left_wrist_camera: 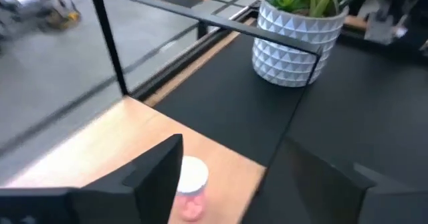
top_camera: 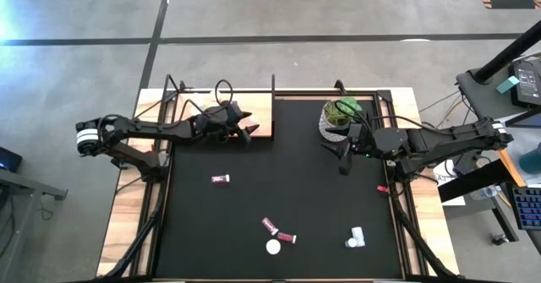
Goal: Pick and place medicine bottles onto shelf by color
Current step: Put the top right pink pill bottle on the shelf
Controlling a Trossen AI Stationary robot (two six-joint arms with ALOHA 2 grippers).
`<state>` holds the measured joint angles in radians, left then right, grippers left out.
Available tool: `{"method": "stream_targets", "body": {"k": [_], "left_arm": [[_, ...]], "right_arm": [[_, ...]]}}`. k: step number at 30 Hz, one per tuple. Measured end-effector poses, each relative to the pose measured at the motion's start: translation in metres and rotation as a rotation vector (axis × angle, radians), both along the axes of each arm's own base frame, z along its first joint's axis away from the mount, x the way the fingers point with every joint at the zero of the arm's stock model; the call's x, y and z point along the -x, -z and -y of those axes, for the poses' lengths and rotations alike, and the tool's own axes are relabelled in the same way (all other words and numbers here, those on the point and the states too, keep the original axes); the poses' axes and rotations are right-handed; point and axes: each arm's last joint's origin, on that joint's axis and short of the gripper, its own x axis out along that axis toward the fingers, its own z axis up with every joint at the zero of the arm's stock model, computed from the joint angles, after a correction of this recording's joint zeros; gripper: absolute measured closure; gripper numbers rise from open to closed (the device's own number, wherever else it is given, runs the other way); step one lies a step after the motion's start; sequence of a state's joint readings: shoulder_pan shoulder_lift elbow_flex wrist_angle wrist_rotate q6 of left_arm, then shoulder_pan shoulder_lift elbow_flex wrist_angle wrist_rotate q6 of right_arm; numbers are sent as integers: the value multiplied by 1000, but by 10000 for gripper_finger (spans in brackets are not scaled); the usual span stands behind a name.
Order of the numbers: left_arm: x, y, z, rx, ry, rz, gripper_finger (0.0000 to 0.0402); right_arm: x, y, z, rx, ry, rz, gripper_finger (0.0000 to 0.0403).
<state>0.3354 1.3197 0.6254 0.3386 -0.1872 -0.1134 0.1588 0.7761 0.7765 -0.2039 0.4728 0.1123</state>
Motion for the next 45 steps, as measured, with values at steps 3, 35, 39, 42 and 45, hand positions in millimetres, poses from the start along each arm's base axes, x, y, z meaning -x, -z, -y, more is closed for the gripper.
{"method": "stream_targets", "body": {"k": [3,35,39,42,45], "left_arm": [[-1,5,-1,-62,-20,-58,131],[-18,50,-12,51,-224,-81,266],[-18,50,-11,59,-209,-79,296],[-18,50,-11,59,-208,-78,311],[-19,49,-11,57,-208,-71,317]], "right_arm": [[0,0,0,0,0,0,186],[0,0,0,0,0,0,186],[0,0,0,0,0,0,186],[0,0,0,0,0,0,186],[0,0,0,0,0,0,186]]}}
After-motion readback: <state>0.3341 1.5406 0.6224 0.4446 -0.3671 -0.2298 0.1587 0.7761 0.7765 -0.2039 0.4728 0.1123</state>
